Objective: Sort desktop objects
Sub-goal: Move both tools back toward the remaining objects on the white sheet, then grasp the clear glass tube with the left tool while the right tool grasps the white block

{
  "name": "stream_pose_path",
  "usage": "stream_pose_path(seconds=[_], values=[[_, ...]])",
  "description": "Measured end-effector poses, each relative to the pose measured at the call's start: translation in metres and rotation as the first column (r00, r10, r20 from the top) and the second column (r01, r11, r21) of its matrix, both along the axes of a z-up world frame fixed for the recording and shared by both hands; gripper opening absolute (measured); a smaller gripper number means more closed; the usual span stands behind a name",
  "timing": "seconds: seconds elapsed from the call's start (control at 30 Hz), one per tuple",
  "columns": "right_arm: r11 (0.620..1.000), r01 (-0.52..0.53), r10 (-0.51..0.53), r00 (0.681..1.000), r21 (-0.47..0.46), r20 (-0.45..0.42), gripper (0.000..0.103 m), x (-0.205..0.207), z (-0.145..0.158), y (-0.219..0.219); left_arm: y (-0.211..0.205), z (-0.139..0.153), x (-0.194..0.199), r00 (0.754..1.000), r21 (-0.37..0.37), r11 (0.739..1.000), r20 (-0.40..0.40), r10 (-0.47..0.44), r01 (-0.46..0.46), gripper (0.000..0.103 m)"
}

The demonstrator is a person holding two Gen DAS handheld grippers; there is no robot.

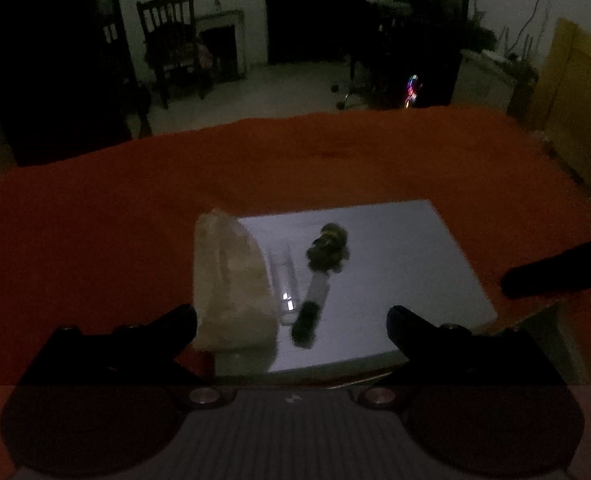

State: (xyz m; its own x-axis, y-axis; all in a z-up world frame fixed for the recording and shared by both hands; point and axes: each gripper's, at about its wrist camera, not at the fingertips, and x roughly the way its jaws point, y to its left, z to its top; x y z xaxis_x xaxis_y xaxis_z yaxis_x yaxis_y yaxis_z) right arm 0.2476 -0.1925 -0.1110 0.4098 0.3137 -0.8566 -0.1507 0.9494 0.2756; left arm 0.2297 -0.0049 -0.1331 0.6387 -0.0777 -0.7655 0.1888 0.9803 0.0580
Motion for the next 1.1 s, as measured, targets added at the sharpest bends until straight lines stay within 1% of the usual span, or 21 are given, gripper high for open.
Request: stream_pose_path(seconds=[0.07, 0.13, 0.17, 0.23, 0.37, 0.47, 0.53, 0.63, 0.73, 0.87, 0.93, 0.97, 1.0, 1.03, 1.1], values=[[1.000, 0.014, -0.014, 0.999, 0.007, -0.030, 0.075, 0.011, -0.010, -0.001, 0.006, -0.009, 0.009, 1.000, 0.009, 1.000, -0.013, 0.017, -0.017, 0.103], [0.999, 0.034, -0.033, 0.998, 0.016, -0.057, 0.077, 0.020, -0.016, 0.000, 0.015, -0.015, 0.014, 0.998, 0.008, 0.999, -0.036, 0.053, -0.053, 0.103], [0.999, 0.038, -0.036, 0.997, 0.022, -0.072, 0.077, 0.027, -0.021, 0.002, 0.021, -0.017, 0.016, 0.996, -0.006, 0.998, -0.054, 0.065, -0.065, 0.103], [0.999, 0.049, -0.047, 0.995, 0.020, -0.085, 0.077, 0.041, -0.028, 0.011, 0.027, -0.020, 0.016, 0.994, -0.010, 0.996, -0.070, 0.083, -0.084, 0.103], [0.998, 0.059, -0.059, 0.995, -0.009, -0.079, 0.077, 0.071, -0.043, 0.039, 0.027, -0.023, 0.015, 0.997, 0.001, 0.999, -0.053, 0.052, -0.052, 0.103], [0.999, 0.039, -0.041, 0.995, -0.015, -0.094, 0.076, 0.093, -0.061, 0.064, 0.023, -0.027, 0.012, 0.999, 0.009, 1.000, -0.049, 0.019, -0.018, 0.103], [0.999, 0.029, -0.031, 0.994, -0.021, -0.107, 0.071, 0.105, -0.075, 0.079, 0.022, -0.030, 0.010, 0.999, 0.013, 1.000, -0.053, 0.002, -0.001, 0.103], [0.999, 0.031, -0.035, 0.991, -0.031, -0.130, 0.065, 0.116, -0.094, 0.095, 0.026, -0.034, 0.009, 0.998, 0.005, 1.000, -0.058, 0.001, -0.001, 0.103], [0.998, 0.045, -0.049, 0.987, -0.034, -0.153, 0.060, 0.122, -0.113, 0.107, 0.034, -0.037, 0.010, 0.998, 0.005, 1.000, -0.068, 0.018, -0.018, 0.103], [0.998, 0.053, -0.059, 0.985, -0.041, -0.164, 0.056, 0.126, -0.127, 0.121, 0.046, -0.041, 0.015, 0.996, 0.012, 0.999, -0.070, 0.047, -0.046, 0.103], [0.997, 0.063, -0.070, 0.984, -0.050, -0.166, 0.051, 0.127, -0.133, 0.126, 0.051, -0.044, 0.022, 0.995, 0.011, 0.998, -0.069, 0.066, -0.066, 0.102], [0.996, 0.067, -0.076, 0.983, -0.060, -0.166, 0.049, 0.128, -0.136, 0.129, 0.054, -0.045, 0.026, 0.994, 0.006, 0.997, -0.074, 0.076, -0.076, 0.101], [0.995, 0.069, -0.080, 0.982, -0.070, -0.171, 0.045, 0.128, -0.139, 0.130, 0.058, -0.047, 0.031, 0.992, 0.000, 0.996, -0.081, 0.093, -0.093, 0.099], [0.995, 0.065, -0.077, 0.981, -0.071, -0.180, 0.038, 0.129, -0.142, 0.132, 0.062, -0.048, 0.036, 0.989, -0.015, 0.993, -0.091, 0.113, -0.115, 0.098], [0.997, 0.054, -0.065, 0.980, -0.061, -0.190, 0.029, 0.129, -0.146, 0.132, 0.069, -0.049, 0.044, 0.982, -0.043, 0.986, -0.106, 0.154, -0.159, 0.097]])
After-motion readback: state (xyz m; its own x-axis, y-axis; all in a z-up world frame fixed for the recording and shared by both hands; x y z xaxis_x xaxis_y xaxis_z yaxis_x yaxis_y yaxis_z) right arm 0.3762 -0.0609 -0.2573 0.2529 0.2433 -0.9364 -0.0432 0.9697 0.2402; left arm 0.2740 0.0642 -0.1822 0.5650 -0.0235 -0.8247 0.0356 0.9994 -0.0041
